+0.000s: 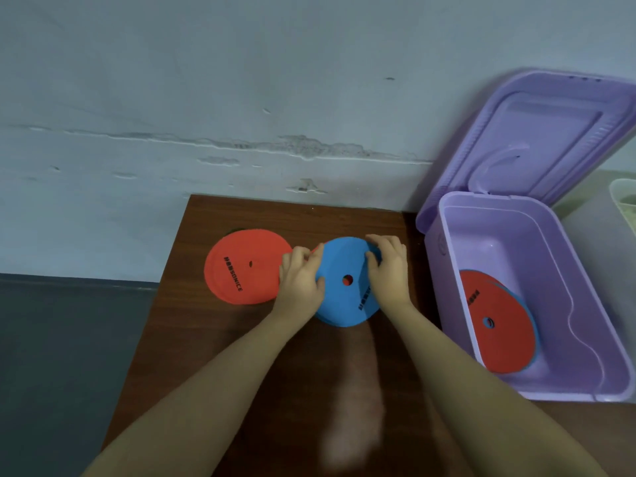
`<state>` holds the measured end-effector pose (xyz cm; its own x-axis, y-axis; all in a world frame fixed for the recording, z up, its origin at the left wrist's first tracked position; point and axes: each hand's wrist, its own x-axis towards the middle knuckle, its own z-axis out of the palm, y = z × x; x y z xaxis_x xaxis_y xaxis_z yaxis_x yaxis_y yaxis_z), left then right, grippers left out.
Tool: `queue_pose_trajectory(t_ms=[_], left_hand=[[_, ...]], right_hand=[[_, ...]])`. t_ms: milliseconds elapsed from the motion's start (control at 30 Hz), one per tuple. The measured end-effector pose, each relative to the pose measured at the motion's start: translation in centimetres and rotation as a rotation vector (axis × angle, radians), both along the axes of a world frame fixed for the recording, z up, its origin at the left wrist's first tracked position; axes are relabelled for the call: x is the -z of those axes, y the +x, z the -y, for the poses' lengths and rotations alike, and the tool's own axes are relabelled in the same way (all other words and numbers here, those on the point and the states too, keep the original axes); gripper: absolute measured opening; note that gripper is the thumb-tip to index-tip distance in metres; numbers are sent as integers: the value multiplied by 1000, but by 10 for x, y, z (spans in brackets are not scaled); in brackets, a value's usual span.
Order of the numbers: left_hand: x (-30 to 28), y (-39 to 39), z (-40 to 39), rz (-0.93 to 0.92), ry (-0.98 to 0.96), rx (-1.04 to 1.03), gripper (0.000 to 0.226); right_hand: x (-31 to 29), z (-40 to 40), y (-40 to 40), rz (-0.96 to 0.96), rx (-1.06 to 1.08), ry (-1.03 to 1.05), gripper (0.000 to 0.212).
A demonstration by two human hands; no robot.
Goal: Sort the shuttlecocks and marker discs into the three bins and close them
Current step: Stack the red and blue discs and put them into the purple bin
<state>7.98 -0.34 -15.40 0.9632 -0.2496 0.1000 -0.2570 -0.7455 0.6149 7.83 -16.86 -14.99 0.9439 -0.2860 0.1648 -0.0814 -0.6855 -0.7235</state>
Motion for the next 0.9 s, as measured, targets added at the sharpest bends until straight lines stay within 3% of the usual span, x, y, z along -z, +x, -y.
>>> queue_pose_trajectory(t_ms=[167, 300, 400, 567, 900], left_hand=[[5, 29, 2, -68, 194, 34, 64], [20, 26, -2, -228, 368, 117, 74], [26, 10, -4, -178, 422, 189, 76], [21, -17, -7, -160, 349, 187, 77], [21, -39, -16, -224, 366, 128, 83]], right_hand=[[9, 5, 10, -165, 60, -89, 34], [28, 0, -18, -419, 169, -231, 53], [37, -17, -37, -415, 214, -219, 56], [36, -28, -50, -382, 232, -34, 61], [29, -9, -78, -370, 25, -5, 67]])
